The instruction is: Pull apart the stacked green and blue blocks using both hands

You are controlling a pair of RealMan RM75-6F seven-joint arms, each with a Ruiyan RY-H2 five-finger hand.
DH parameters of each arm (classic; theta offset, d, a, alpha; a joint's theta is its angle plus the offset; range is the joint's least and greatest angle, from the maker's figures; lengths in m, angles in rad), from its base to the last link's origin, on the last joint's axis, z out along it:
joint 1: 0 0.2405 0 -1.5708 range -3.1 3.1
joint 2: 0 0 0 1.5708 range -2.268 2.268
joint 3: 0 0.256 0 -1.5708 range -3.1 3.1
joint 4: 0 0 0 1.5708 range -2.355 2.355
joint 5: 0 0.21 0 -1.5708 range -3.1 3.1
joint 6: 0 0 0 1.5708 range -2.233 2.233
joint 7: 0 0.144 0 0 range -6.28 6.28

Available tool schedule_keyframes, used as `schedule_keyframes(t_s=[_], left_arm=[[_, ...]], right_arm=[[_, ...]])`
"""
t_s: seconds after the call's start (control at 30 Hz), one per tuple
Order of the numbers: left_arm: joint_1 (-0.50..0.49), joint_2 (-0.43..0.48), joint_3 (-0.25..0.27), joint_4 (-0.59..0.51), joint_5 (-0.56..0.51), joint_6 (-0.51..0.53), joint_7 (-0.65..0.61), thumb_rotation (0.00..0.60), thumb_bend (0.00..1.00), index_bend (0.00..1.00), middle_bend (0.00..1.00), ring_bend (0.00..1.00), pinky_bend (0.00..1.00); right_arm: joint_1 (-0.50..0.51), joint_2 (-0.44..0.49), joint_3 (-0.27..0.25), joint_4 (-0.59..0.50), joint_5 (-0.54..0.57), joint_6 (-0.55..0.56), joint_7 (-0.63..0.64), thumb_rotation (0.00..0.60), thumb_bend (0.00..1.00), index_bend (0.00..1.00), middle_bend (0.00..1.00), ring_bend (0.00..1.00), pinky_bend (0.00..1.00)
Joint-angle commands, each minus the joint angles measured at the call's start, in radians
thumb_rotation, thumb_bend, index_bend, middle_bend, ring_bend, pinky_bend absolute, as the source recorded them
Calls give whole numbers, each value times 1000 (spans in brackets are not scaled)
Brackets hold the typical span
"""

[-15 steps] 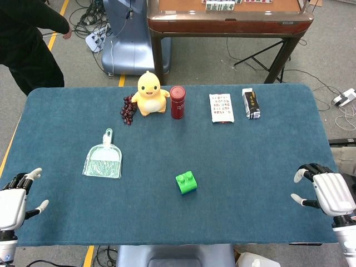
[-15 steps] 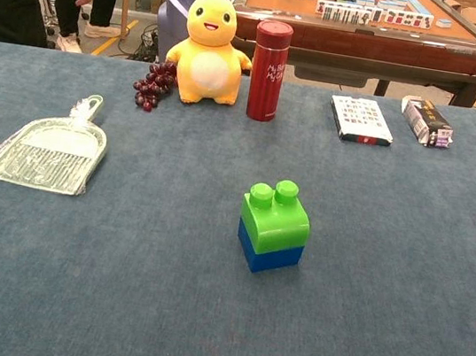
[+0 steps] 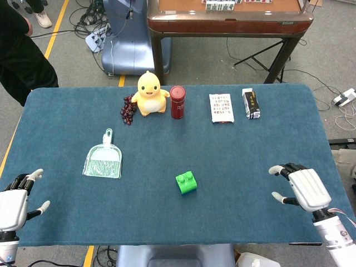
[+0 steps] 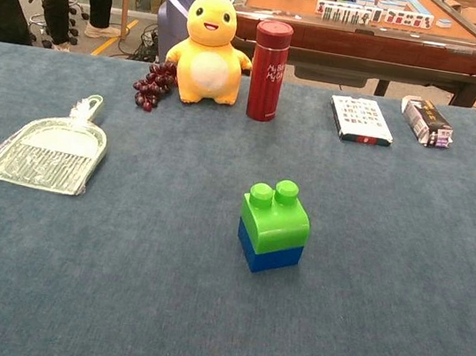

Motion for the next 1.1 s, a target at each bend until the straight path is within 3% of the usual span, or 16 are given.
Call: schedule_keyframes(t_s=[0.03,0.2,0.3,0.37,0.63,1.1], left_arm=[[2,-1,5,7,2,-4,-14,600,176,232,308,213,404],[7,-9,7,23,1,2,-34,600,177,232,308,213,405],[14,-15,13,31,2,6,-44,600,177,232,308,213,407],[17,-19,15,37,1,8,-48,600,177,232,308,213,412],[19,-28,15,53,1,7,-61,600,178,233,308,213,421],[17,-29,13,57,0,2,-71,600,178,233,308,213,426]], right_arm=[[66,-15,7,-55,-29,-93,-78,600,423,114,689,602,716],[150,-48,23,-132,-22,-217,-189,600,767,88,839,746,830],[198,-81,35,-176,-15,-280,-265,600,926,88,909,813,875],[220,-100,38,-195,-10,-310,-303,600,979,88,939,840,892],[304,-178,40,-235,73,-435,-468,600,1000,118,997,895,921],[436,-318,22,-175,343,-552,-670,600,1000,163,1000,902,929]])
